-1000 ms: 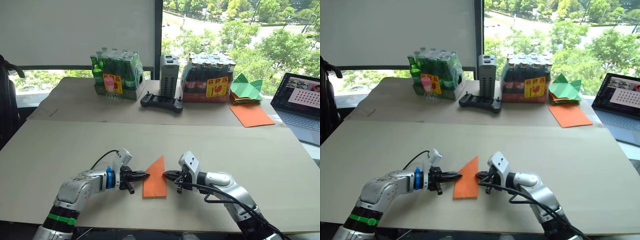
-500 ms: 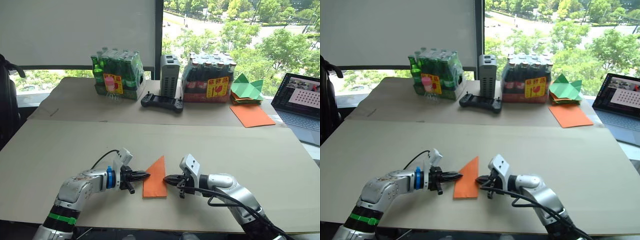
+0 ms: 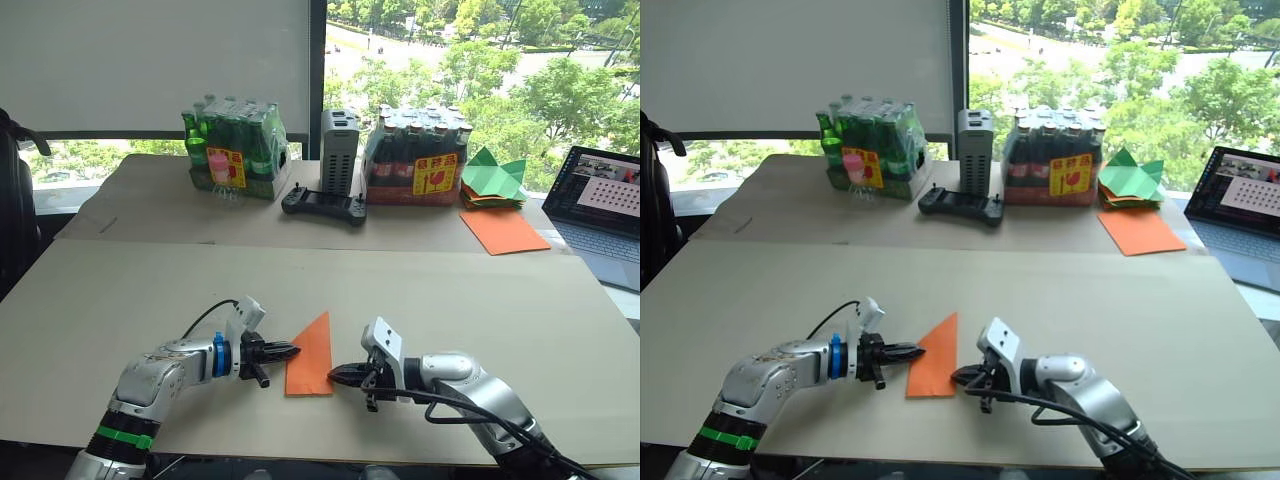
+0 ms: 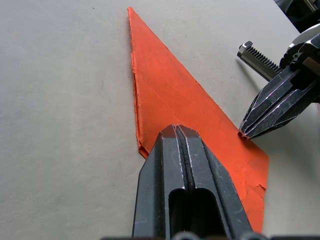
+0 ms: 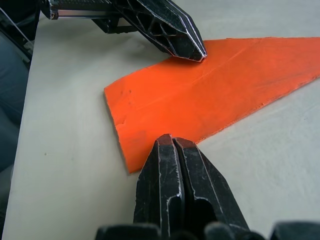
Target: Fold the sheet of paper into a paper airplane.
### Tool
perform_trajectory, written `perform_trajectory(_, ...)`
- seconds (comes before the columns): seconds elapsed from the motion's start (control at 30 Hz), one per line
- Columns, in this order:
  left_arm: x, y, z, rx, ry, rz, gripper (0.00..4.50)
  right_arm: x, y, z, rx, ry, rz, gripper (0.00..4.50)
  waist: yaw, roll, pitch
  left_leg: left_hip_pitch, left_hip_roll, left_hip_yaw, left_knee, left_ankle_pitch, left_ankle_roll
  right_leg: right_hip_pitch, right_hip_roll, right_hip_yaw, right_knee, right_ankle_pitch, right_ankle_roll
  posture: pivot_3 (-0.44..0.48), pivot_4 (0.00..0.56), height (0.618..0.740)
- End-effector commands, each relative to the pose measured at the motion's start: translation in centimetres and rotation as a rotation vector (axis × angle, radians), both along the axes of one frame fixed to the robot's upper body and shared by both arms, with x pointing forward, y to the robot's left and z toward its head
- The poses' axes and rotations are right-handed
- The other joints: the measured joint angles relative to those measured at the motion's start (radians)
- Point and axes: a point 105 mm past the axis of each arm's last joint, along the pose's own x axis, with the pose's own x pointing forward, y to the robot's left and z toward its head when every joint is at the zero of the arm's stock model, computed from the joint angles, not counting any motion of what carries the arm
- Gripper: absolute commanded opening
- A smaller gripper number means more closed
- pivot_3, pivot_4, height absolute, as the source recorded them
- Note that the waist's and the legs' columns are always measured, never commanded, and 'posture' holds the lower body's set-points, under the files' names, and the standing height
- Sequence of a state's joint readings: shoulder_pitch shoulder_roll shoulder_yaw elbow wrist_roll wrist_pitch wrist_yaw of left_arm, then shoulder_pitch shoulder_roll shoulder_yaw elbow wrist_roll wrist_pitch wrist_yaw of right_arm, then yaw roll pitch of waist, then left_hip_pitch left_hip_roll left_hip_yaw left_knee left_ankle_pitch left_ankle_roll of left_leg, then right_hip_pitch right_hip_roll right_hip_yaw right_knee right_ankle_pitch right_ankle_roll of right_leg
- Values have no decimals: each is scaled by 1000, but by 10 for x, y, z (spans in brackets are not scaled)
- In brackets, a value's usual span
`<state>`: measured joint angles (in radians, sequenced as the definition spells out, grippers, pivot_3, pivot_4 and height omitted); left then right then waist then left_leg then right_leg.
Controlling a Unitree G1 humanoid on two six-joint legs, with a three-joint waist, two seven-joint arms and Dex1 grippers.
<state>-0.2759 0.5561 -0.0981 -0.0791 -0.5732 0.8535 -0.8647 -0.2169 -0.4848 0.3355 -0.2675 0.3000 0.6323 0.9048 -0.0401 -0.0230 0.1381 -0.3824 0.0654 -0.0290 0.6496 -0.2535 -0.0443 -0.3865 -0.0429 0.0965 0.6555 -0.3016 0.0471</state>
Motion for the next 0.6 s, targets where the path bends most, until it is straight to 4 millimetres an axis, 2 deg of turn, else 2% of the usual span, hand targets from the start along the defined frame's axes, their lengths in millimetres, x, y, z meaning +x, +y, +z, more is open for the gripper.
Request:
perform_trajectory(0.03,-2,8,-16,62,50,37,41,-17,-1,-18,-40,108,46,20,0,0,0,0,0,0,0,0,0,0,0,0,0,0,0,0,150,740)
perform_trajectory(0.2,-1,9,-16,62,49,38,41,-24,-3,-20,-55,129,82,20,0,0,0,0,0,0,0,0,0,0,0,0,0,0,0,0,150,740)
perform_trajectory(0.37,-1,9,-16,65,48,37,41,-21,-5,-13,-41,119,84,20,0,0,0,0,0,0,0,0,0,0,0,0,0,0,0,0,150,740)
perform_trajectory(0.6,-1,9,-15,68,44,36,41,-3,-3,28,93,90,70,20,1,0,1,0,0,0,0,0,0,0,0,0,0,0,0,0,150,740)
